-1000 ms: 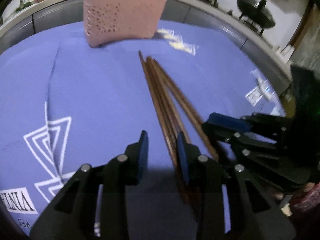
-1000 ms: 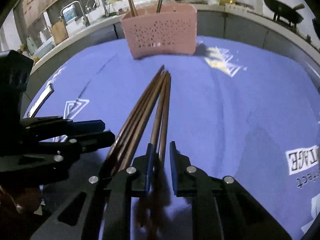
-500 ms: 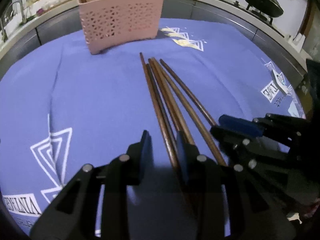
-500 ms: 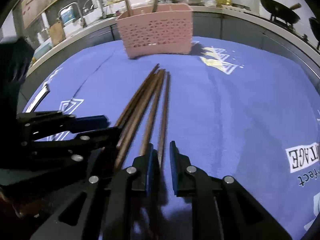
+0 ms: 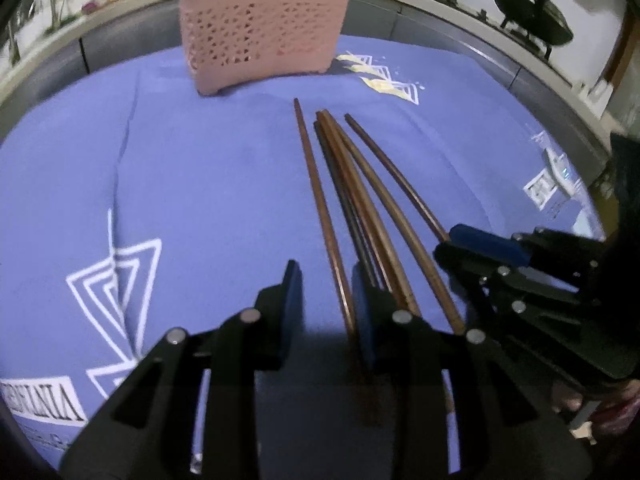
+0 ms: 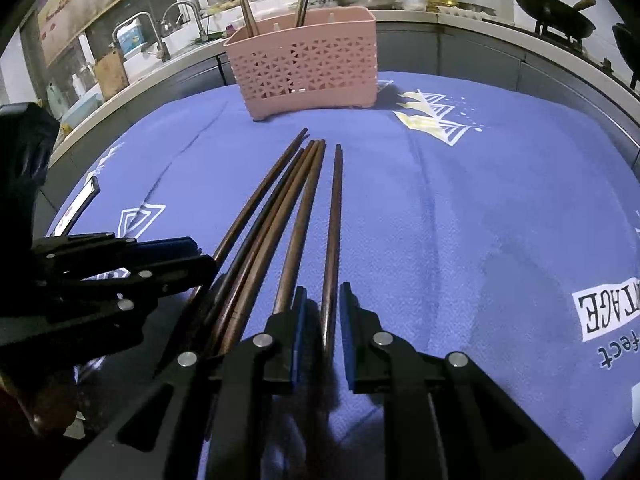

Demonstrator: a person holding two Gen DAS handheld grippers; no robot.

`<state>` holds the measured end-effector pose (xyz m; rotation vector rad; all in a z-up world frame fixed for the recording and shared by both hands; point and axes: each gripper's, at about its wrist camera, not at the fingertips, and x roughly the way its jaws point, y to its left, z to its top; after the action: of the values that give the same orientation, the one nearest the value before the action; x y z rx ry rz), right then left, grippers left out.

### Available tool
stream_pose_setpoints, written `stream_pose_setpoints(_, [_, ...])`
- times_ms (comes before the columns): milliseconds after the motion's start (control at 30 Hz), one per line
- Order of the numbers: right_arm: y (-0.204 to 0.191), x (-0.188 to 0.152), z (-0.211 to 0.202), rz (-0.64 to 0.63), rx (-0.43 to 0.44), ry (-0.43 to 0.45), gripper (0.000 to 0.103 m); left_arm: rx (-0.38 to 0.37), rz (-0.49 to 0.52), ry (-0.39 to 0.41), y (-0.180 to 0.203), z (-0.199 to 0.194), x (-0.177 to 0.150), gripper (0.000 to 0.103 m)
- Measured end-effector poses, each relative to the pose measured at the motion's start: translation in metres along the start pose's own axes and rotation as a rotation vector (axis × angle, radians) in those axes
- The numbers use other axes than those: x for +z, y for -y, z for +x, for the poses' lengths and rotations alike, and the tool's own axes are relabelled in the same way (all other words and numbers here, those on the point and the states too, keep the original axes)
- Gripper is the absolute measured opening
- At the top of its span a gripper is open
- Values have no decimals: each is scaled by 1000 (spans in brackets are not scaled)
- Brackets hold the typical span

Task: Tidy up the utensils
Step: 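Close the left tool on one chopstick while the right tool grasps another, then carry both chopsticks into the pink holder and open both tools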

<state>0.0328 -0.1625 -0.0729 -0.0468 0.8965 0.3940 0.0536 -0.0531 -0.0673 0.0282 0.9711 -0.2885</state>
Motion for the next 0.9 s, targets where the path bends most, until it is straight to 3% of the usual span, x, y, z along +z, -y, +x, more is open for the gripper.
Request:
stream_pose_setpoints(100, [0, 0, 0, -2, -8, 2, 17, 47, 36, 11, 7, 3, 1, 26])
stream_pose_setpoints(200, [-3, 0, 1, -16, -21, 8, 17, 107, 80, 28, 13, 6, 2, 18])
stream_pose_setpoints(267, [-8, 0, 2, -50, -39, 17, 15, 80, 88, 26, 13, 6, 2, 7])
stream_pose_setpoints(300, [-8, 0, 3, -57, -45, 18, 9, 74, 86, 21, 11, 6, 2, 6])
stream_pose_setpoints(367, [5, 1, 1, -14, -34, 5, 7, 59, 77, 5, 0, 1, -1, 6])
stream_pose_setpoints(600, [34, 5, -4, 72, 6, -41, 7, 34, 12, -42, -40, -18, -19, 9])
stream_pose_setpoints(700, [31, 23, 6, 43, 20, -60, 8, 70, 36, -46, -40, -10, -5, 20])
stream_pose_setpoints(900, [26, 70, 41, -21, 12, -95, 8, 116, 124, -28, -29, 26, 49, 20])
